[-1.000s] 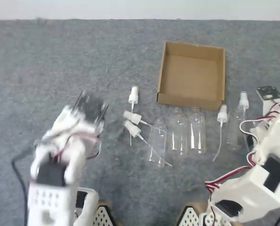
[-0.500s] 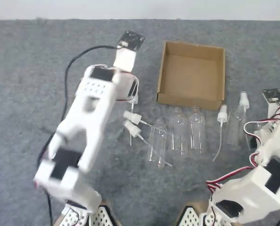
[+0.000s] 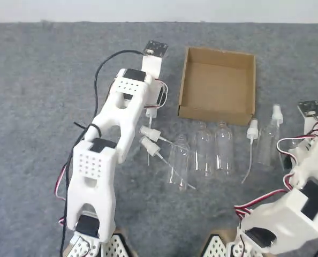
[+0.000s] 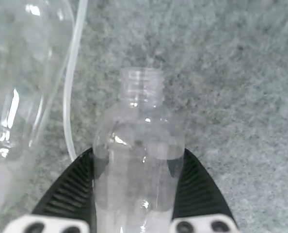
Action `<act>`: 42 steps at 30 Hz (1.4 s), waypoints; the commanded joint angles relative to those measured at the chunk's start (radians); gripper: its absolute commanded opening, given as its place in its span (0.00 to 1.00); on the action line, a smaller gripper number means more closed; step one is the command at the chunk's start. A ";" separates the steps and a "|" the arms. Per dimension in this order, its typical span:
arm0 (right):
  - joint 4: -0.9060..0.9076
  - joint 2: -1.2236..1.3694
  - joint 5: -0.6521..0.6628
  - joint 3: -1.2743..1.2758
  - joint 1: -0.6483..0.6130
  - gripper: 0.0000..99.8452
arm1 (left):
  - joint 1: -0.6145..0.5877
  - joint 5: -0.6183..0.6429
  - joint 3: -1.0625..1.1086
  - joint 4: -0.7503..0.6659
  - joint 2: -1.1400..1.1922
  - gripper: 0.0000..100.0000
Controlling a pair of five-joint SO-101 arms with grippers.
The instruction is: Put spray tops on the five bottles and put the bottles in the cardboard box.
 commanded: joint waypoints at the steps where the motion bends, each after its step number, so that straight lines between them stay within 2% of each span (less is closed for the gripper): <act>1: 0.004 -0.008 0.052 -0.055 0.010 0.01 | 0.002 0.018 -0.113 0.074 0.026 0.14; 4: 0.004 -0.008 0.052 -0.055 0.012 0.01 | 0.005 0.029 -0.156 0.110 0.066 0.12; 9: 0.004 -0.008 0.052 -0.055 0.012 0.01 | 0.006 0.057 -0.226 0.150 0.078 0.02; 13: 0.007 -0.008 0.052 -0.055 0.012 0.01 | 0.003 0.058 -0.341 0.232 0.078 0.02; 17: 0.012 -0.008 0.051 -0.055 0.013 0.01 | -0.005 0.051 -0.541 0.334 0.078 0.02; 24: 0.013 -0.013 0.051 -0.054 0.015 0.01 | -0.008 -0.028 -1.040 0.577 0.081 0.02; 27: 0.015 -0.010 0.052 -0.054 0.015 0.01 | -0.046 -0.064 -1.096 0.586 0.075 0.02; 29: 0.015 -0.010 0.054 -0.054 0.025 0.01 | -0.089 -0.075 -1.069 0.588 0.064 0.02; 32: 0.015 -0.018 0.057 -0.054 0.044 0.01 | -0.149 -0.126 -0.909 0.588 0.021 0.02; 38: 0.015 -0.018 0.055 -0.055 0.047 0.01 | -0.158 -0.221 -0.346 0.572 -0.181 0.02; 42: 0.015 -0.018 0.051 -0.055 0.039 0.01 | -0.170 -0.219 0.027 0.379 -0.328 0.02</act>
